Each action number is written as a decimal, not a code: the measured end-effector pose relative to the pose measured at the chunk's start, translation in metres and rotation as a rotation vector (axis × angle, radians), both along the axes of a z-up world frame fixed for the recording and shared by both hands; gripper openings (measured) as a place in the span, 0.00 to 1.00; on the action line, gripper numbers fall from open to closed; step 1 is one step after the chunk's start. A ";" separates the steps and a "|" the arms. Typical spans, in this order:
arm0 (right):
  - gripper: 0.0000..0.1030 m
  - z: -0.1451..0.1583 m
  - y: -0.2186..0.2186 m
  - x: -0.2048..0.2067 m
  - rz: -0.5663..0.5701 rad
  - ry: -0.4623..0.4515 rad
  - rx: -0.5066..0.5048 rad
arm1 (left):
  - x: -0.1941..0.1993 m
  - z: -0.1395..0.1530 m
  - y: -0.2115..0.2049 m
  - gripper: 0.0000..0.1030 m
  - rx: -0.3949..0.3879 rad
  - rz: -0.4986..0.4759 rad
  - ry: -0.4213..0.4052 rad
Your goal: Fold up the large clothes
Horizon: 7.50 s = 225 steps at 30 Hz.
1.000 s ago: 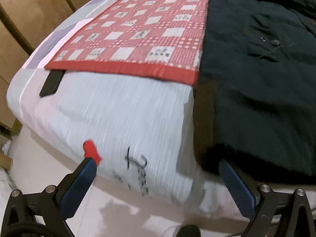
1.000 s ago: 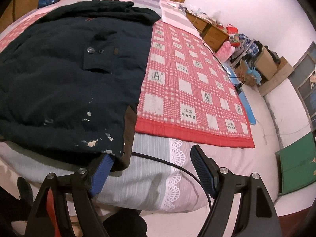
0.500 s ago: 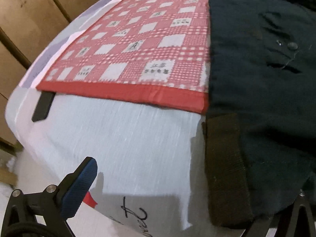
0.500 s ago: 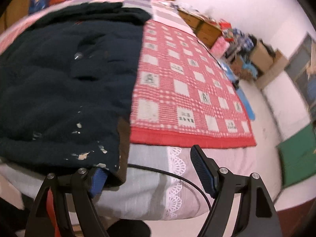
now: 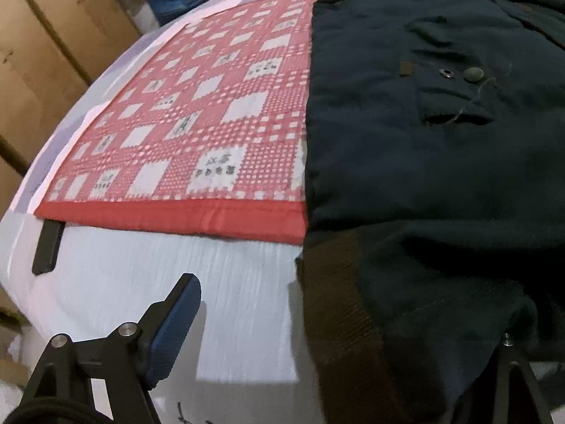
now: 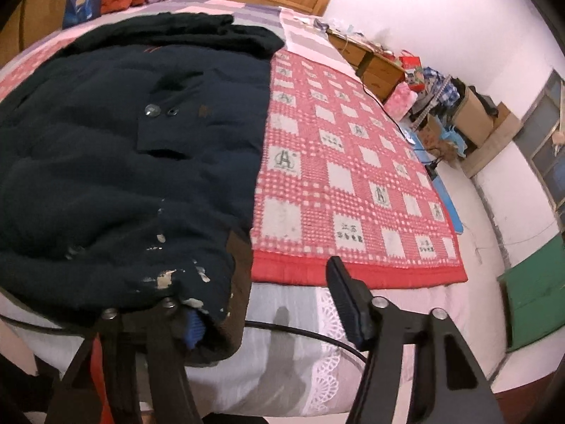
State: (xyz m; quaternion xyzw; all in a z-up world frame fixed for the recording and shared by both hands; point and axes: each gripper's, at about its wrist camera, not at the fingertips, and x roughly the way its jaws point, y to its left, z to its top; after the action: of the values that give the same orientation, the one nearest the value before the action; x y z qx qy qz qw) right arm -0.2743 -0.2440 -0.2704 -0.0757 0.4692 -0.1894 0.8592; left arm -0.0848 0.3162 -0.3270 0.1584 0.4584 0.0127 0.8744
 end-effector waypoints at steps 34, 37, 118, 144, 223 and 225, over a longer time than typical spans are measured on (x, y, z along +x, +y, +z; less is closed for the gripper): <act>0.11 0.176 -0.062 0.046 0.135 -0.020 0.346 | 0.027 0.234 -0.033 0.15 -0.071 0.080 0.026; 0.11 0.203 -0.079 0.048 0.133 -0.013 0.380 | 0.013 0.250 -0.043 0.15 -0.061 0.082 0.047; 0.94 0.181 -0.119 0.561 0.282 -0.078 0.171 | 0.503 0.181 -0.220 0.95 -0.226 -0.216 0.078; 1.00 0.014 -0.072 0.673 0.084 -0.060 0.285 | 0.579 0.032 -0.312 1.00 -0.238 -0.111 0.086; 1.00 0.064 0.008 0.566 0.145 -0.107 0.277 | 0.446 0.062 -0.343 1.00 -0.306 -0.159 0.136; 1.00 0.053 0.011 0.594 0.127 -0.057 0.327 | 0.463 0.058 -0.341 1.00 -0.315 -0.134 0.130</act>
State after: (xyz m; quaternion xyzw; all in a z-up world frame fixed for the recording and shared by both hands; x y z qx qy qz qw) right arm 0.3196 -0.2332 -0.2178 0.0412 0.4633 -0.0580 0.8833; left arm 0.3787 -0.0253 -0.2690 0.0504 0.4989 -0.1277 0.8557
